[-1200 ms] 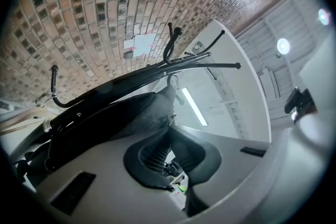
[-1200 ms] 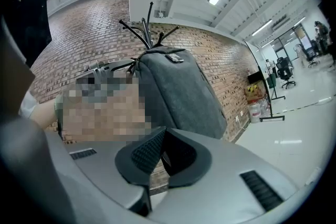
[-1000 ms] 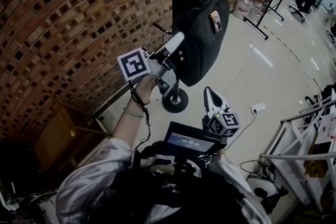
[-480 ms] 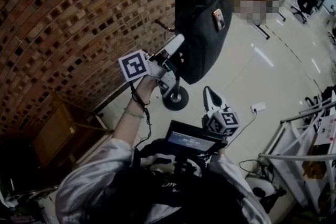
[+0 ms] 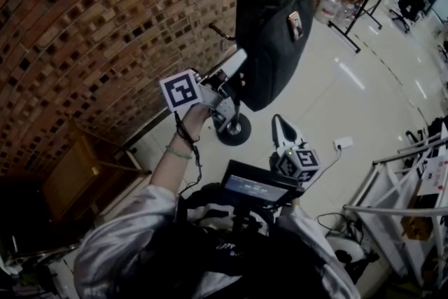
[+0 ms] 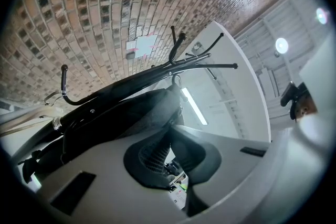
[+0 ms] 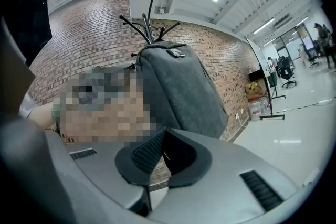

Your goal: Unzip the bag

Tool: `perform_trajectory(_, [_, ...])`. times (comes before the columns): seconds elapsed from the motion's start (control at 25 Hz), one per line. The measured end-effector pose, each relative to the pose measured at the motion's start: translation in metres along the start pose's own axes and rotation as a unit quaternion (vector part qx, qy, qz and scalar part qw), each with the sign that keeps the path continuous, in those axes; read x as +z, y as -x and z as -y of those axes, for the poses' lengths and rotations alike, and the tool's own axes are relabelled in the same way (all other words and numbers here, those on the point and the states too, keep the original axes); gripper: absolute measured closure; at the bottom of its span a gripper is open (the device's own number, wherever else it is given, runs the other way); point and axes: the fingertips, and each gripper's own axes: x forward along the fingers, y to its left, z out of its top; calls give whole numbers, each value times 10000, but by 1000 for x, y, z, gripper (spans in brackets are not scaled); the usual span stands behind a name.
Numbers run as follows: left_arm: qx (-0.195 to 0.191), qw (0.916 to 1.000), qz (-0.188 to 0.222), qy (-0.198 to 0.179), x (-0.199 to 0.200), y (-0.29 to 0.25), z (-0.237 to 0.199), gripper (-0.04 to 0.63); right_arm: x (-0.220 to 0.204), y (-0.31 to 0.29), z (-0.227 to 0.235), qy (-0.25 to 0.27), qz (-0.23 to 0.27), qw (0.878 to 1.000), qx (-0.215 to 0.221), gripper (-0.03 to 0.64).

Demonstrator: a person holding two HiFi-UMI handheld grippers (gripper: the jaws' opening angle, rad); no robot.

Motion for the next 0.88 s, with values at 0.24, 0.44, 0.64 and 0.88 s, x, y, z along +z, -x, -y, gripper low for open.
perform_trajectory(0.24, [96,9999,-40,3,-6,9,-7,588,-1,-2,-2,-6,-26,10000,9,629])
perform_trajectory(0.44, [209,9998,-71,-5,-16,17,-15,588,-3,-4,0,9,-36,10000,7,629])
perform_trajectory(0.64, [303,9995,-82,90,-25,26,-24,588,-2,-6,-2,-9,-33,10000,12,629])
perform_trajectory(0.88, [558,9982,-181,-98,-34,35,-40,588,-3,-10,-5,-16,-56,10000,2,629])
